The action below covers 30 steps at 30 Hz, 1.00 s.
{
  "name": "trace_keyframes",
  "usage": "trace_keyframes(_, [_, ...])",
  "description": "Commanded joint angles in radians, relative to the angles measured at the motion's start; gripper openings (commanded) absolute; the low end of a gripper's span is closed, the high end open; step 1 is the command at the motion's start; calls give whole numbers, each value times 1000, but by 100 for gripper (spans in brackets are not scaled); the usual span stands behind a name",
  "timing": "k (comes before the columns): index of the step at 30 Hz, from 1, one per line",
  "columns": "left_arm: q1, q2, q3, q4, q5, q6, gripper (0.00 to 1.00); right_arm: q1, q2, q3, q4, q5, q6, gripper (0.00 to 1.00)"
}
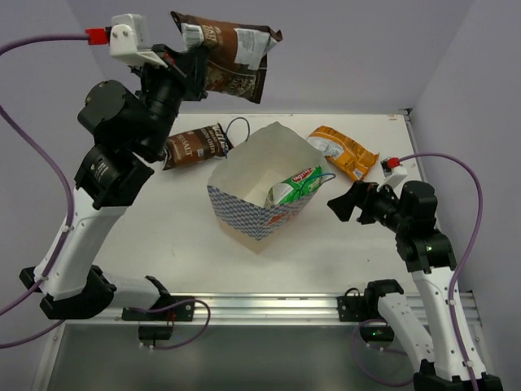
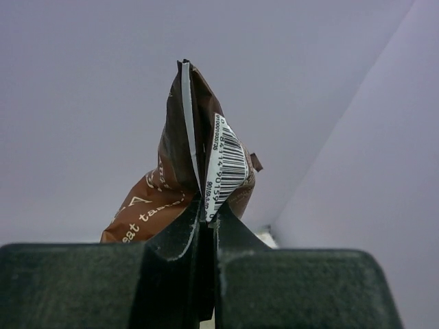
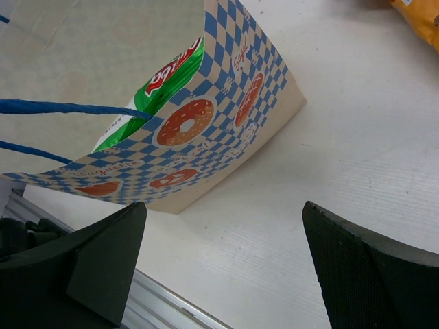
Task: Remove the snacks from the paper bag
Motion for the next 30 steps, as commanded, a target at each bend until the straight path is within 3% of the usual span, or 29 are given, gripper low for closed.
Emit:
trace_keyframes(1, [35,-8,-42,323,-135,80,0,5,-1,33,30,15,-17,99])
trace_keyframes(7, [181,64,2,371,-213,98,0,5,-6,38,27,22,-21,99])
trace_keyframes(13, [268,133,25,273,-258,135,0,5,-9,32,24,22,-22,99])
trace_keyframes(23, [322,33,-347,38,-190,-96,0,5,-6,20,32,3,-16,99])
trace_keyframes(30, [360,-72,-593,-88,-100,-178,0,7,-10,9,35,-7,-13,99])
